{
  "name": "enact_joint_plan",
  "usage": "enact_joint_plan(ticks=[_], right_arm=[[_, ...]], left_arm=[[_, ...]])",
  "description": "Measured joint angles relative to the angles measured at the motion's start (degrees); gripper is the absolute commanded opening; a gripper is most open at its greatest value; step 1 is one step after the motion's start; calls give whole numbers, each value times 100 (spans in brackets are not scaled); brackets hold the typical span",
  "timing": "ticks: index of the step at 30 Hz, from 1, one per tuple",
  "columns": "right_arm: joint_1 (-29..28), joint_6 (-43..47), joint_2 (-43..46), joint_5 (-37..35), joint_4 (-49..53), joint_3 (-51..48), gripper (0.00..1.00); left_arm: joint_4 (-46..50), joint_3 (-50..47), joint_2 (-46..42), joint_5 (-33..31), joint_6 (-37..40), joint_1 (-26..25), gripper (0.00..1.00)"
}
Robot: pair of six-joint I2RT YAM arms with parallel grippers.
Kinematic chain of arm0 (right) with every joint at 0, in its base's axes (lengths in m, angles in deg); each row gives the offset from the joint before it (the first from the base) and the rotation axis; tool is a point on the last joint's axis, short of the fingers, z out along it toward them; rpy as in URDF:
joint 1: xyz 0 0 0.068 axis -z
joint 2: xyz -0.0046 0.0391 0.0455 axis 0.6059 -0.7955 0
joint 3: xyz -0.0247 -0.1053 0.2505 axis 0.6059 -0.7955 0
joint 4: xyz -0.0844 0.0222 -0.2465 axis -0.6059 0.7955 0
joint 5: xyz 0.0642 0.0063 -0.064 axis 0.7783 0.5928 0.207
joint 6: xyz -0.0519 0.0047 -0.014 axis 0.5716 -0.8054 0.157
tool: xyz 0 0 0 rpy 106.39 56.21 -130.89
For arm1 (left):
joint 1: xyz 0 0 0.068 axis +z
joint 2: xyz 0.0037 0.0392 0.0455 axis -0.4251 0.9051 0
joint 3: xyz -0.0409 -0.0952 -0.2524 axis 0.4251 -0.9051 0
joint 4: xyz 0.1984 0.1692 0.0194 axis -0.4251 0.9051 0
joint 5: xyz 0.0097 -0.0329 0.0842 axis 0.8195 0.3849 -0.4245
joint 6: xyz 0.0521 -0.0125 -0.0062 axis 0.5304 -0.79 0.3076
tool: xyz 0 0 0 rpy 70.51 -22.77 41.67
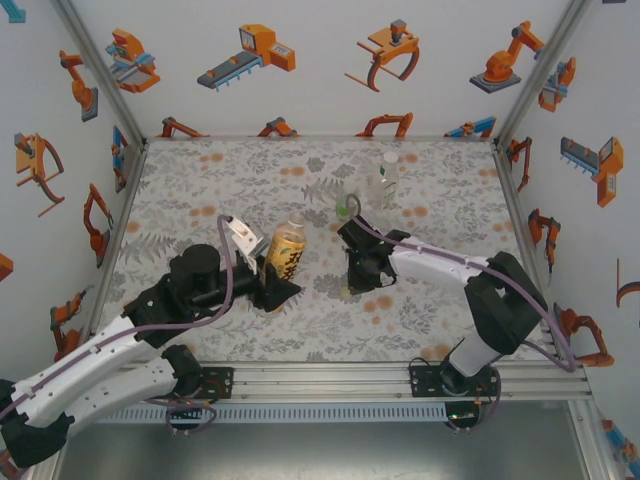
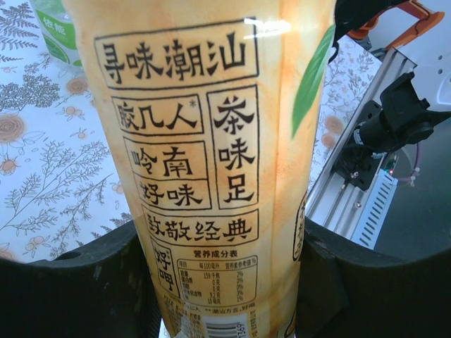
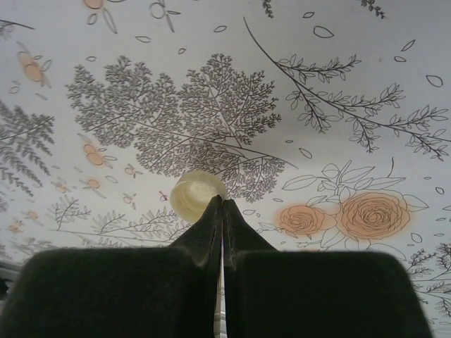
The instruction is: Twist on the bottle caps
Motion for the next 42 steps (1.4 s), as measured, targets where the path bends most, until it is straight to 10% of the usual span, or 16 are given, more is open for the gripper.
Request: enact_joint_plan(ticks=[42], right_arm=[[-273, -13, -601, -153, 286, 702, 44]], left_arm=[[-66, 0, -107, -9, -42, 0, 4]])
